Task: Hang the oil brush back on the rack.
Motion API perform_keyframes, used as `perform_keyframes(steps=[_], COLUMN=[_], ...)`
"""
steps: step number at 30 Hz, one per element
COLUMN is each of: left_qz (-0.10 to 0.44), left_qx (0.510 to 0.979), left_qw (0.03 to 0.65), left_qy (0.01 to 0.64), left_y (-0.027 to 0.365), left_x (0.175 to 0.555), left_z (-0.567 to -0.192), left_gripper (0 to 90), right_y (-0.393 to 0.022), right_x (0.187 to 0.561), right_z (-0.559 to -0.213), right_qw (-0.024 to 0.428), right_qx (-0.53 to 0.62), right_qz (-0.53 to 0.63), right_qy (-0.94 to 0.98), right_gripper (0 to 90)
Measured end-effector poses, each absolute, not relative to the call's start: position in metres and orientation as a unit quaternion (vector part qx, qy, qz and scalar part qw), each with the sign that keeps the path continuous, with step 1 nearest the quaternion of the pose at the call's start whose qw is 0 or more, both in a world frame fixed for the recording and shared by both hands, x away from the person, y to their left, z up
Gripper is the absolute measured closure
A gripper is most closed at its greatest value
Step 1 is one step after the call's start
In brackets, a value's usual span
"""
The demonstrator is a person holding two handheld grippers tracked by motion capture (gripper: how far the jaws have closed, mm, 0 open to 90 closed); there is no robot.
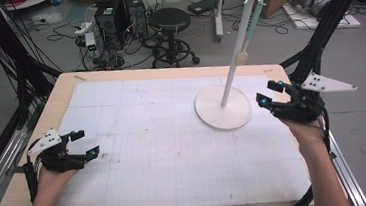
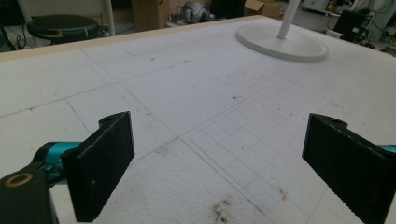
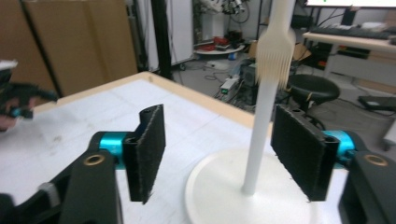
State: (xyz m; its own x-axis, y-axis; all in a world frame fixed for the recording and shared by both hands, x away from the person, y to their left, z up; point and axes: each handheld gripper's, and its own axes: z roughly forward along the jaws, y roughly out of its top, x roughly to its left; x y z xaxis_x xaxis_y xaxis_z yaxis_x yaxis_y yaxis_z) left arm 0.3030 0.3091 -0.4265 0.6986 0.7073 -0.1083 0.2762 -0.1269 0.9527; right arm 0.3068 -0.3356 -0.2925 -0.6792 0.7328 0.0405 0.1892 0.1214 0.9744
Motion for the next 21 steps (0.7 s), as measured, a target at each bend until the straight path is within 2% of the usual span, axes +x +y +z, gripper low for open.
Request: perform_keyframes(steps=[14,21], left_qz=[0.200,0.199], left_qx=[0.724,0.725], left_qw=[0.567,0.568], left_qy=[0.338,0.336], left_y=[0.310,0.309], left_x=[0.305,0.307], left_z=[-0.428,-0.430], left_gripper=[9.6,9.6], right_y=[-0.320,-0.323], right_x=[0.288,0.289], right_z=[-0.373,-0.402], right_qw=[0.174,0.172], right_qx=[0.328,0.342], right_qz=[0.569,0.558], right_qy=[0.734,0.737], right_gripper=[19.5,15.7])
